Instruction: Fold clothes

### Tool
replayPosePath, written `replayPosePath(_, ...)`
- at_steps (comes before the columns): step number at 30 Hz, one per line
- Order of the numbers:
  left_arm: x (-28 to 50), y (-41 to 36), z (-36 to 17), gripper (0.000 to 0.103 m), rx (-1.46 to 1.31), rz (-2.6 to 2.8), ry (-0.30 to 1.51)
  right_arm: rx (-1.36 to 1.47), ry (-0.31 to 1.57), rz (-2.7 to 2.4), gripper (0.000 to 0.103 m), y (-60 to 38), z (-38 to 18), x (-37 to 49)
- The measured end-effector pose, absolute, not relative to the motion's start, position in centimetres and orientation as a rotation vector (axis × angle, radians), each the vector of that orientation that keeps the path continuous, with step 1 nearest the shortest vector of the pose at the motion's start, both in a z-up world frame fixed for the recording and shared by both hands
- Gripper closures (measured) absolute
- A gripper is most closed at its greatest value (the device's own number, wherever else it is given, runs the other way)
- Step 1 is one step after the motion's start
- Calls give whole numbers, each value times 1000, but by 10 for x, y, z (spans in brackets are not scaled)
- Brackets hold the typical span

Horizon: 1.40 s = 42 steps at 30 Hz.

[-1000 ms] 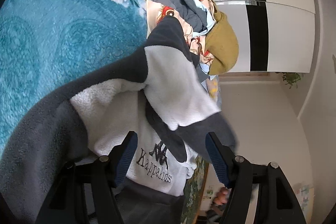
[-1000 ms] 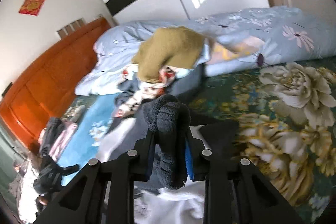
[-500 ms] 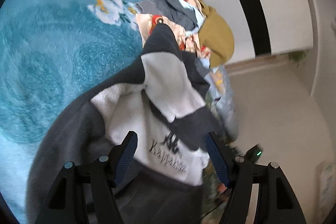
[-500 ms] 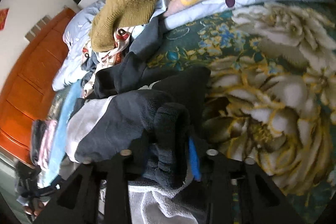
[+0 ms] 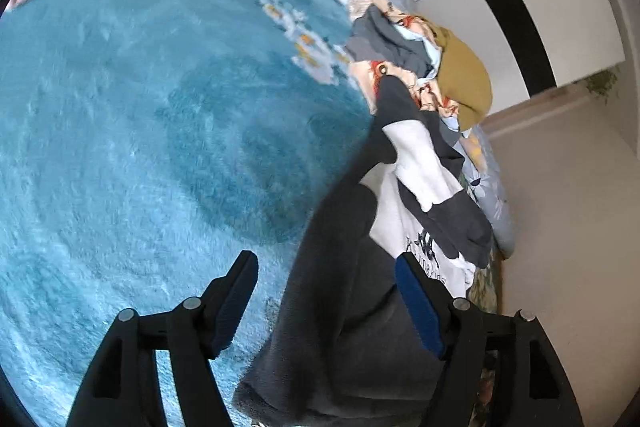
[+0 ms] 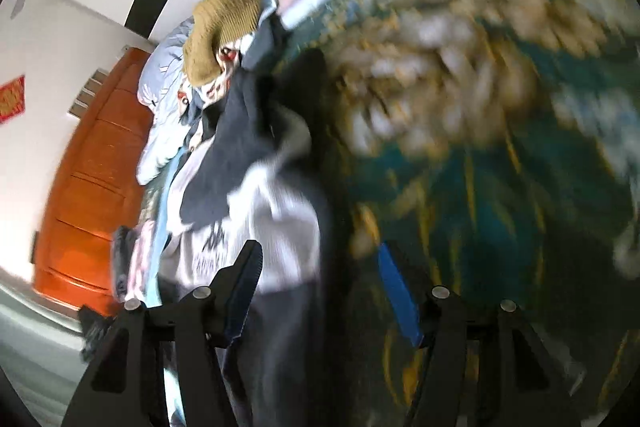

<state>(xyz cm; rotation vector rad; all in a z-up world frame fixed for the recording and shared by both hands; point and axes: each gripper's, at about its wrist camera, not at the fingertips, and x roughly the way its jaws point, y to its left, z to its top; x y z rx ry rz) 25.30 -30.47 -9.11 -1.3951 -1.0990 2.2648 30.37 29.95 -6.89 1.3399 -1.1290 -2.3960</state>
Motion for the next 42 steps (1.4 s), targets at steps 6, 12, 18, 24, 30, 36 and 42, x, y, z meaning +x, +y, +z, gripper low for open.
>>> replayPosePath(6, 249, -278, -123, 28, -1500, 2141, -1063, 1287, -1255, -2255, 41, 278, -80, 328)
replayPosePath(12, 270, -282, -130, 28, -1461, 2066, -1107, 1386, -1149, -2219, 41, 252, -84, 341)
replayPosePath(18, 282, -281, -133, 30, -1430, 2033, -1127, 1379, -1206, -2119, 41, 239, -96, 371)
replayPosePath(24, 282, -270, -128, 39, -1476, 2090, -1007, 1309, -1195, -2119, 39, 217, -94, 369)
replayPosePath(30, 298, -288, -140, 55, -1459, 2043, -1128, 1342, -1239, -2136, 60, 220, -105, 374)
replayPosePath(36, 305, -287, -143, 53, -1454, 2049, -1146, 1368, -1281, -2123, 70, 221, -110, 377)
replayPosePath(42, 317, -289, -130, 87, -1471, 2151, -1029, 1326, -1288, -2138, 92, 227, -98, 382)
